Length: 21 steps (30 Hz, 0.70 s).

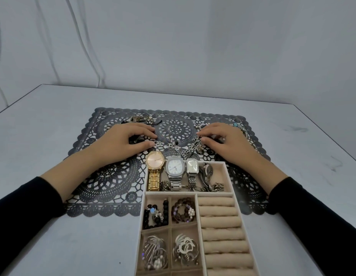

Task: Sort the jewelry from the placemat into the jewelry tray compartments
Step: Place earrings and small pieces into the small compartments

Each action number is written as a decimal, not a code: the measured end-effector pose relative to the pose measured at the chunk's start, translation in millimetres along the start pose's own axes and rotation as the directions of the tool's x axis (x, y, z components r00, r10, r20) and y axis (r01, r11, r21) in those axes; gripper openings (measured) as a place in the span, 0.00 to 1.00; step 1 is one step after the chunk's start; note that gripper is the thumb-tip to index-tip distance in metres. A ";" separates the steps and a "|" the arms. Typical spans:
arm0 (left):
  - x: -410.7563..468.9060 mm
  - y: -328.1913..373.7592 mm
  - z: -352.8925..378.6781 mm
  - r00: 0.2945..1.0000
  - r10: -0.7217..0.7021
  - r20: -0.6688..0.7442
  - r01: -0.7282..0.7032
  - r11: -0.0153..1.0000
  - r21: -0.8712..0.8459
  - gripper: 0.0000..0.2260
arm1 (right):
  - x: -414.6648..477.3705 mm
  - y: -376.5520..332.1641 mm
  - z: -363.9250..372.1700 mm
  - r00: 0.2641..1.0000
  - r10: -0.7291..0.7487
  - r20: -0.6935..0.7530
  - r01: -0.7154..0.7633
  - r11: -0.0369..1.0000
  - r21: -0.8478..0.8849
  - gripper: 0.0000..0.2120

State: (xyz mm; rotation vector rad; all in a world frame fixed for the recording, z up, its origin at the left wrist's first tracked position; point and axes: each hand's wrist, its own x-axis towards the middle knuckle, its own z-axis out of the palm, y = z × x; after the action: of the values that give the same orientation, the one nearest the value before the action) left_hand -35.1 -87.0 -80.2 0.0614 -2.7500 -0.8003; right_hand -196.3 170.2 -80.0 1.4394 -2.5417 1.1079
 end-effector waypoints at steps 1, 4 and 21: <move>1.5 -0.9 0.6 1.000 -0.004 -0.010 0.004 1.000 -0.012 0.10 | 2.6 -2.3 1.7 1.000 -0.008 0.000 0.008 1.000 0.017 0.09; 4.3 -2.7 2.0 0.999 -0.014 -0.033 0.013 0.999 -0.038 0.08 | 11.4 -13.1 9.8 0.998 -0.041 0.057 0.037 0.996 0.077 0.10; 0.8 2.2 2.7 0.989 -0.058 -0.134 0.048 0.996 -0.074 0.04 | 36.7 -19.3 16.7 0.978 -0.067 0.195 0.041 0.991 0.131 0.07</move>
State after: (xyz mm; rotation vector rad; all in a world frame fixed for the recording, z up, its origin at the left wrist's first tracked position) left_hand -36.5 -83.8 -81.0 0.1692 -2.5998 -0.8724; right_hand -197.6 126.9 -69.0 1.7218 -2.5840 1.1924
